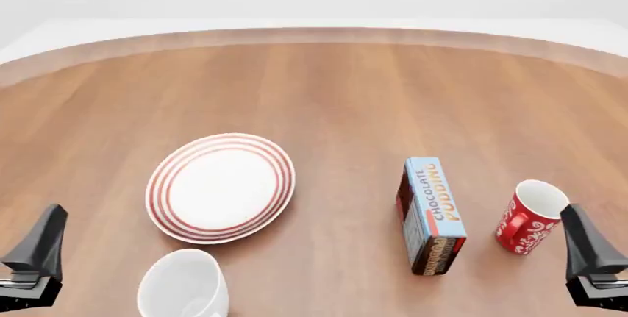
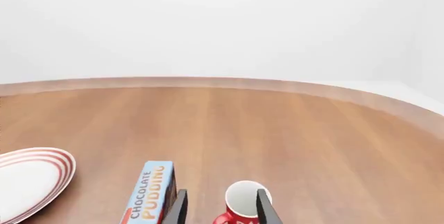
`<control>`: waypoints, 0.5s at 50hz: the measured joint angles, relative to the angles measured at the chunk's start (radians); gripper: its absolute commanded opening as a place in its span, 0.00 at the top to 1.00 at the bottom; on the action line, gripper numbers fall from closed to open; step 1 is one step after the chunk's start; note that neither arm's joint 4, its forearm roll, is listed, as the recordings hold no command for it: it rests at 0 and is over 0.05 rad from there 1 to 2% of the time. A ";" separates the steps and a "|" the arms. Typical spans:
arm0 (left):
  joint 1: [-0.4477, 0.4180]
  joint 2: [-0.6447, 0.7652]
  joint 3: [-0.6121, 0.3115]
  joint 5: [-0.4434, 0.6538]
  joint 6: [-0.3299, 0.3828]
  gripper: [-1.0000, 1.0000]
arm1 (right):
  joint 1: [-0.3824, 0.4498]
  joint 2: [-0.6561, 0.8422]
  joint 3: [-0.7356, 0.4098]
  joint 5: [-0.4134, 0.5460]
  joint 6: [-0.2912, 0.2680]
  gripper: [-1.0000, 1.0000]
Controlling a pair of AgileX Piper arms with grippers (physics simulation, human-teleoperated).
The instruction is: Pick up the white mug and put it on the plate, and put the chocolate pudding to the right of the plate.
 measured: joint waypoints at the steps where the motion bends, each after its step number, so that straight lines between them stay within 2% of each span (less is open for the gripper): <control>1: 0.000 0.000 0.000 0.000 0.000 0.00 | 0.000 0.000 0.000 0.000 0.001 0.00; 25: 0.000 0.000 0.000 0.000 0.000 0.00 | 0.041 0.004 -0.033 0.033 -0.017 0.00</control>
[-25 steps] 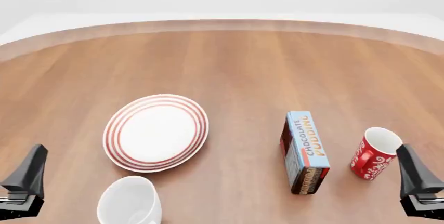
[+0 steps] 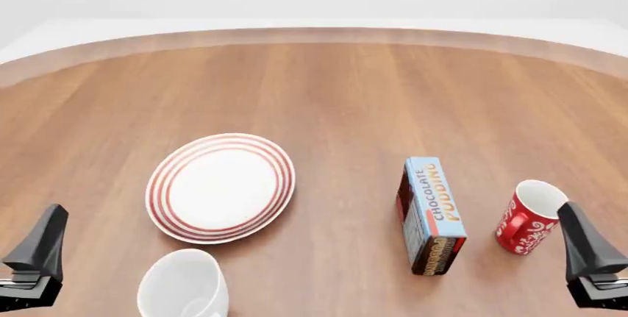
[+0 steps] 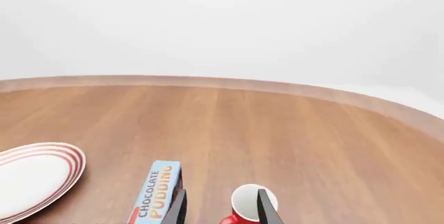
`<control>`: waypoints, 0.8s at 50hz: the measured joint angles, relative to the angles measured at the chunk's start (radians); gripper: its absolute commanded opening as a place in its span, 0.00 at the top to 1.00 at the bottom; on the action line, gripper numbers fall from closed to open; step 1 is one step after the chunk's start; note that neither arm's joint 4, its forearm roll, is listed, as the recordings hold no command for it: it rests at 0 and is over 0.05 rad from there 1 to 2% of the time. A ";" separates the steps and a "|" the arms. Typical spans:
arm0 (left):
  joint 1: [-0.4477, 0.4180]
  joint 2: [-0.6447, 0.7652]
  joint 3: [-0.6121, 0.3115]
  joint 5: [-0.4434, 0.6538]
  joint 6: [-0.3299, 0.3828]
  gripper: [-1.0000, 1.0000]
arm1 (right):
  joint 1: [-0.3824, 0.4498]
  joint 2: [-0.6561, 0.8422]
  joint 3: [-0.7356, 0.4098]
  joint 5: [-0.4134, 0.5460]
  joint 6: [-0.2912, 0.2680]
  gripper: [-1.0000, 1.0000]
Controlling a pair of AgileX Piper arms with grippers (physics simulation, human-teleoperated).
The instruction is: Pick up the white mug and put it on the plate, and put the chocolate pudding to the right of the plate.
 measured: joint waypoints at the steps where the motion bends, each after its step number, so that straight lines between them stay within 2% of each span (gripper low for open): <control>1: 0.000 0.000 0.000 0.000 0.000 0.00 | 0.004 0.000 -0.003 0.003 -0.001 0.00; 14: 0.000 0.000 0.000 0.000 0.000 0.00 | 0.060 0.012 -0.052 0.046 -0.010 0.00; 40: 0.000 0.000 0.000 0.000 0.000 0.00 | 0.146 0.170 -0.199 0.101 -0.058 0.00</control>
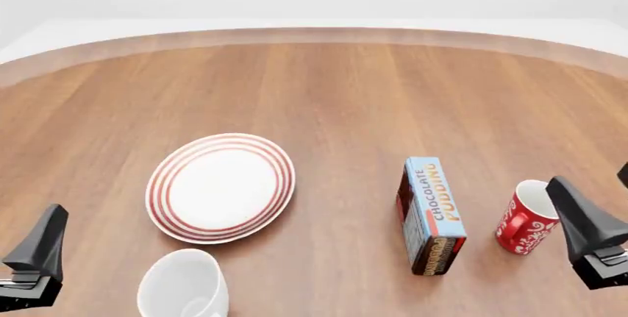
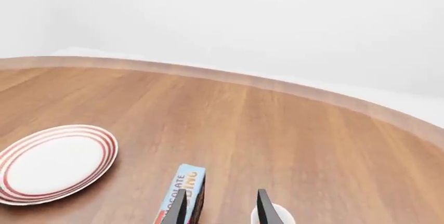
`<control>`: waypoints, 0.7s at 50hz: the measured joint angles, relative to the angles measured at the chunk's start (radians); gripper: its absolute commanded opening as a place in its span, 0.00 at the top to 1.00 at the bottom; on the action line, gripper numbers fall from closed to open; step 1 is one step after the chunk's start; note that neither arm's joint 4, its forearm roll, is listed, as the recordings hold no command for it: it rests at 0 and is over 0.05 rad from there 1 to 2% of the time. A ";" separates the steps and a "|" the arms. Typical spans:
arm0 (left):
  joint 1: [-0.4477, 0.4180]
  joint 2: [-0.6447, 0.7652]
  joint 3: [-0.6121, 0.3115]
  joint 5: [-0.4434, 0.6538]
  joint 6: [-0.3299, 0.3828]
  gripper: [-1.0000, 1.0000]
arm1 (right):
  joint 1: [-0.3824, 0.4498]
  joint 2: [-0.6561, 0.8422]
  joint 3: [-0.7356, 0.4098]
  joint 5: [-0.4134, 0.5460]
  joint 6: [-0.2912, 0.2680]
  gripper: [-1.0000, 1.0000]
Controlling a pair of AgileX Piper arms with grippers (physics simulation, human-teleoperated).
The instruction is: Pick up the white mug and put it on the plate, and put the chocolate pudding to the right of the plate.
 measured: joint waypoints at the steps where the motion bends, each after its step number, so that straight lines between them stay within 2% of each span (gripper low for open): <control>1: 0.000 0.000 0.000 0.000 0.000 0.00 | 0.005 0.006 -0.006 0.005 -0.003 0.00; 35: 0.000 0.000 0.000 0.000 0.000 0.00 | 0.133 0.144 -0.179 0.132 -0.103 0.00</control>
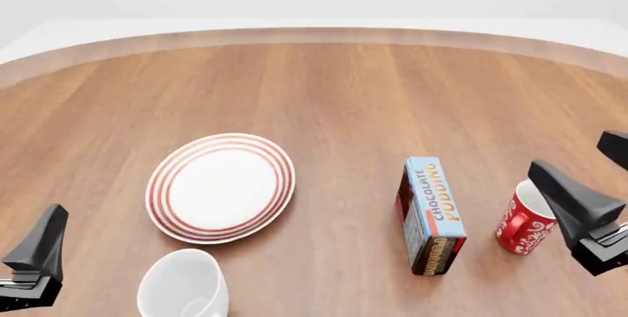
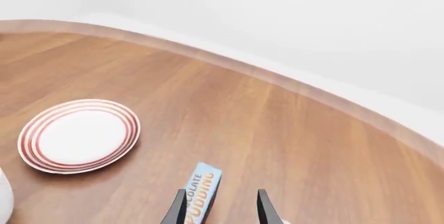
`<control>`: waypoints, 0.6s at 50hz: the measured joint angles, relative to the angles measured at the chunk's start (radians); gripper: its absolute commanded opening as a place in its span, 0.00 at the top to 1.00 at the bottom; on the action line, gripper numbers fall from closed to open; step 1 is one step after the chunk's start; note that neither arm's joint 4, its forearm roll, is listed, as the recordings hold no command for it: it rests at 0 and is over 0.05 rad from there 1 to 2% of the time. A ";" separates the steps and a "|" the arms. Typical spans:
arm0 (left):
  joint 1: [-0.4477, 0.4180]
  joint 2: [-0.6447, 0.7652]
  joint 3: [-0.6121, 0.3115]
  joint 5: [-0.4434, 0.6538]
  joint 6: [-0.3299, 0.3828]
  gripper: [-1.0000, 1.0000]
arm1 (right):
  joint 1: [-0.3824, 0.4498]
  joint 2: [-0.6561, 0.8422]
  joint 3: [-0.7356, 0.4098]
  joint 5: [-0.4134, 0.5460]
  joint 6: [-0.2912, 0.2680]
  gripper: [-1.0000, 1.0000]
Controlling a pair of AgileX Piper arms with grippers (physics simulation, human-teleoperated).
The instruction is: Pick up the white mug and put it on the plate, and put the chocolate pudding to the right of the plate.
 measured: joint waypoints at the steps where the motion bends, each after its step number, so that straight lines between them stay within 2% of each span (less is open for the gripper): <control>1: 0.000 0.000 0.000 0.000 0.000 0.00 | 0.003 0.005 -0.005 0.002 -0.003 0.00; 15: 0.000 0.000 0.000 0.000 0.000 0.00 | 0.037 0.092 -0.091 0.032 -0.040 0.00; 30: 0.000 0.000 0.000 0.000 0.000 0.00 | 0.092 0.219 -0.210 0.088 0.023 0.00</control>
